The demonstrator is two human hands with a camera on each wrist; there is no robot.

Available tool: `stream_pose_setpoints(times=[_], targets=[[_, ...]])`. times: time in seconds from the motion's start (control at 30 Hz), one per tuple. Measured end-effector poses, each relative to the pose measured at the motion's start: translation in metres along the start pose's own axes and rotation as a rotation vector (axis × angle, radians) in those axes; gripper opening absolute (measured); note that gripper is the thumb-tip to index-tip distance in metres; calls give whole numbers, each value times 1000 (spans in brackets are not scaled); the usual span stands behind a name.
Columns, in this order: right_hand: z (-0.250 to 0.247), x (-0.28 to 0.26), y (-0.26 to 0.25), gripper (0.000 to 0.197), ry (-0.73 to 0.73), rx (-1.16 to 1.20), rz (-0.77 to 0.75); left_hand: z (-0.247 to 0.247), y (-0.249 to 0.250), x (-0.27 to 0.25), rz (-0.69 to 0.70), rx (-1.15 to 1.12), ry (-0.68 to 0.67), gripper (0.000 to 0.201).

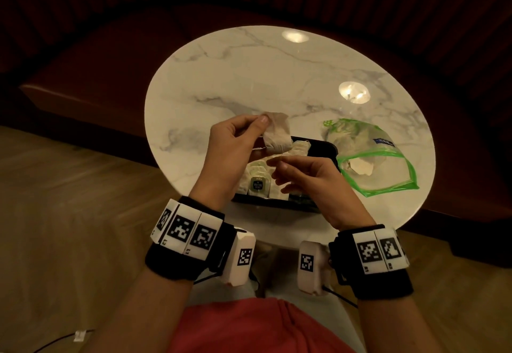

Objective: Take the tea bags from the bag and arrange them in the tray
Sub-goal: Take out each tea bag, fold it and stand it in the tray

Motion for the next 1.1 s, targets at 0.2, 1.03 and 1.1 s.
stream_pose_setpoints(times=[0.2, 1.03, 1.1], targets=[[-5, 0, 0, 13, 31, 4, -9, 7, -4, -3, -64, 117, -146, 28], [-19, -2, -13, 18, 169, 515, 39, 17, 0, -9, 209, 565, -112, 16], [-20, -2, -16, 22, 186, 545, 52, 18, 2, -9, 246, 599, -102, 16]])
Point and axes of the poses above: each hand's wrist, its own x-axis towards the middle knuckle, its own z-axis out of the palm, y = z × x, the point moved 6 cm from there along x, towards the middle knuckle, and after that the axes turned 10 degrees about x, right-handed, at the moved point
